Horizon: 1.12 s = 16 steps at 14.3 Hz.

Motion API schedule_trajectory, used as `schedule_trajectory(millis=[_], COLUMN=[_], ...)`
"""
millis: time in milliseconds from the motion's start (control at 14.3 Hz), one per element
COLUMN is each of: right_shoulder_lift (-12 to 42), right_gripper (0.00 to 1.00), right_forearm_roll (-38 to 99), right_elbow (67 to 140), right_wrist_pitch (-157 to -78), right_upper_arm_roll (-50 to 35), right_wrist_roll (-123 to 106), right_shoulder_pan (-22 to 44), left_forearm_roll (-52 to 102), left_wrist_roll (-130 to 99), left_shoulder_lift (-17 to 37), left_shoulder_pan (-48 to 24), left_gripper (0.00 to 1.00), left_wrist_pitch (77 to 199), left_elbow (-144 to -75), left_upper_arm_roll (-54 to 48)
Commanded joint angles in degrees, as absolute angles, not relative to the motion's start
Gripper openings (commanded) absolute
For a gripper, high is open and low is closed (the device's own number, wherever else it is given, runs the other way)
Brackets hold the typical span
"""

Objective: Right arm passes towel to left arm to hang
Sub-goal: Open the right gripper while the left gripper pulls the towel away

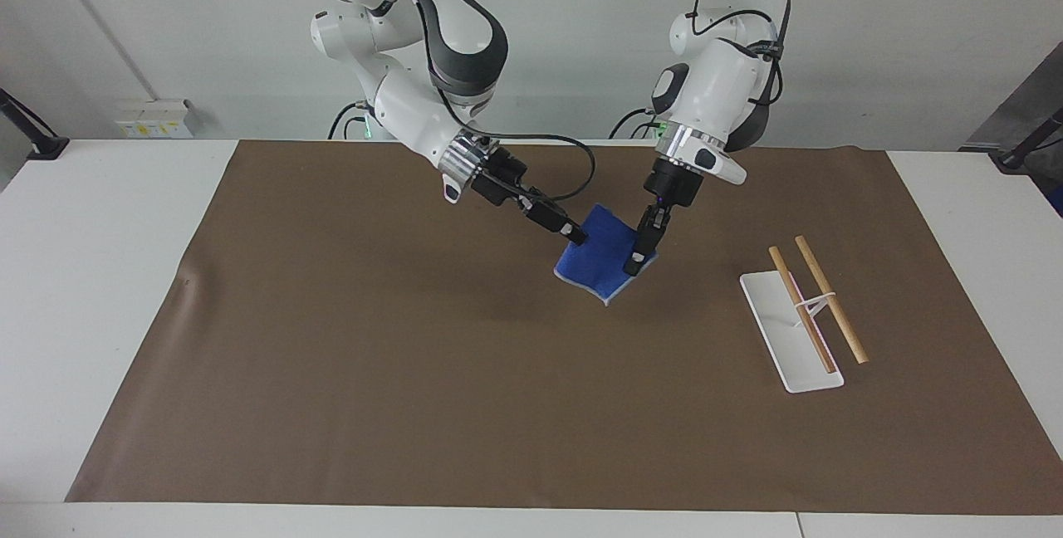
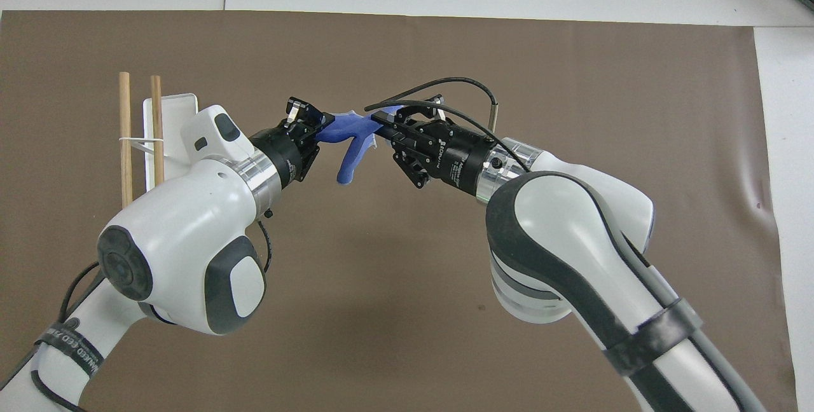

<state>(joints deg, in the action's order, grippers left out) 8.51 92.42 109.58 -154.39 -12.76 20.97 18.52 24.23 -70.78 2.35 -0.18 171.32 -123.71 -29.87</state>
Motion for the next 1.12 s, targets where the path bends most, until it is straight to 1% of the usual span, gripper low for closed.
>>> schedule_trajectory(millis=[0,209,488,698,837,1047], right_shoulder_lift=[8.52,9.23,9.32,9.32,9.14,8.18], right_gripper=[1.00,1.00,1.00,1.00,1.00,1.00], right_forearm_roll=[87.14,72.66,47.27,27.32,14.12,0.13], right_elbow=[110.30,111.62,114.08,114.17,114.00,111.02], right_wrist_pitch=[-156.87,-159.52,-158.82,-153.13,-150.05,-139.17], right_upper_arm_roll=[-12.83,-12.57,-12.48,-12.48,-12.31,-11.60], right_wrist_roll=[16.10,13.37,11.95,11.87,12.22,13.01], right_shoulder_pan=[18.11,17.32,12.14,7.48,6.33,3.35], left_forearm_roll=[25.22,25.14,25.14,24.53,24.43,24.43], left_wrist_roll=[-65.05,-60.40,-55.03,-53.54,-49.42,-43.09], left_shoulder_lift=[4.13,4.92,5.01,5.01,4.83,4.66], left_shoulder_pan=[0.44,0.53,0.70,0.70,0.79,2.10], left_gripper=[0.00,0.00,0.00,0.00,0.00,0.00], left_wrist_pitch=[171.74,171.83,171.74,171.65,168.86,164.45], left_elbow=[-120.86,-119.71,-119.53,-119.27,-118.92,-118.83], left_upper_arm_roll=[-29.10,-27.78,-25.85,-19.19,-14.18,-7.84])
